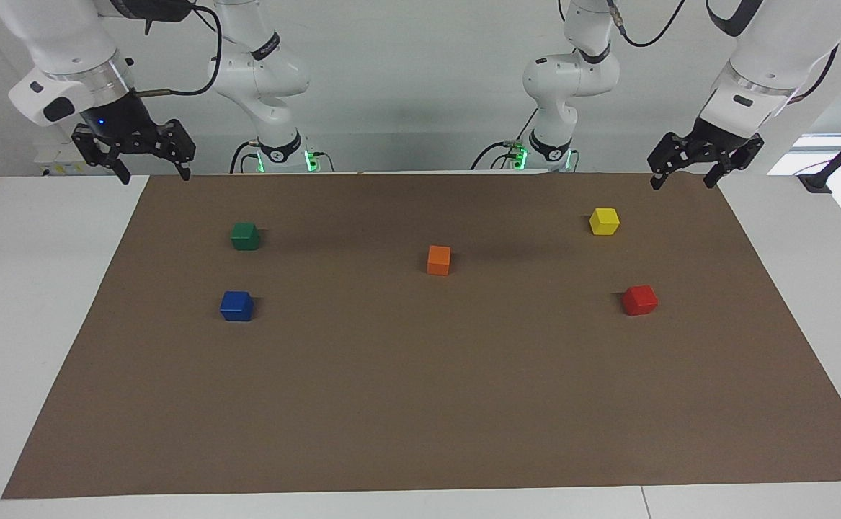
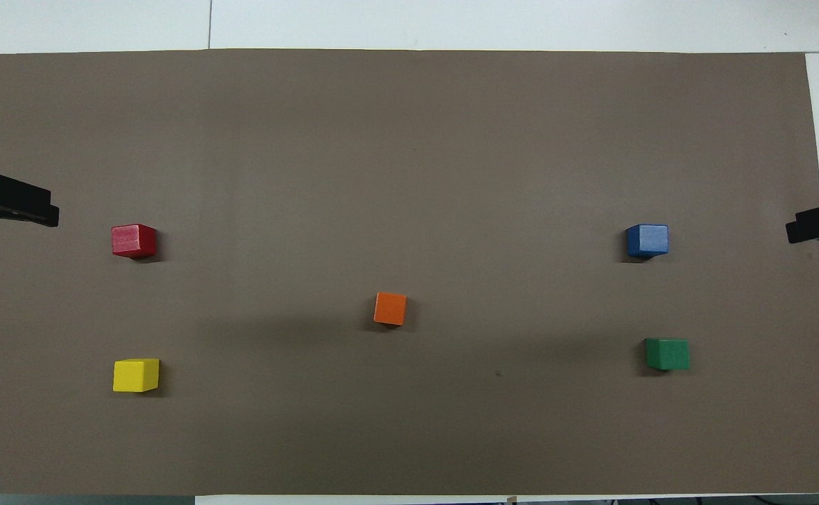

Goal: Transfer red block to right arm and stack on blue block

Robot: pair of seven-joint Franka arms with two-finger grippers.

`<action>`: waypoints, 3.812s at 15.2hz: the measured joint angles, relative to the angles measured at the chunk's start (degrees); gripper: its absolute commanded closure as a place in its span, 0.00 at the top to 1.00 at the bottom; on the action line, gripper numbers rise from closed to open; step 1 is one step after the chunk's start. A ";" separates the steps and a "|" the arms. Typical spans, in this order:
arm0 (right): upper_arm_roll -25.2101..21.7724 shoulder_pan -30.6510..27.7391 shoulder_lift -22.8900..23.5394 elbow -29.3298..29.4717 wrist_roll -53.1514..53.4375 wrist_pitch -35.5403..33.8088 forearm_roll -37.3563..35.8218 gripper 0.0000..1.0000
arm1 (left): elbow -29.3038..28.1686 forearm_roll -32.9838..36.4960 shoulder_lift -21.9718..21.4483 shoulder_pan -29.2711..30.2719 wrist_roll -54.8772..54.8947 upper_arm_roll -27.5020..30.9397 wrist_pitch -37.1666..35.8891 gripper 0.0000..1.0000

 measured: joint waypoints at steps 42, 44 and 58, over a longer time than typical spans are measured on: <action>0.97 1.95 5.17 -40.52 -35.57 -6.13 98.75 1.00 | -33.69 -0.23 13.45 4.28 0.91 1.31 47.45 0.00; 0.95 2.57 8.57 -40.74 -37.19 -12.40 103.69 1.00 | -30.73 -3.14 13.26 4.31 -1.00 1.32 41.08 0.00; 1.35 18.52 25.14 -41.61 -38.53 -33.50 131.41 1.00 | -15.18 -33.09 -6.22 0.12 -83.42 -10.13 6.04 0.00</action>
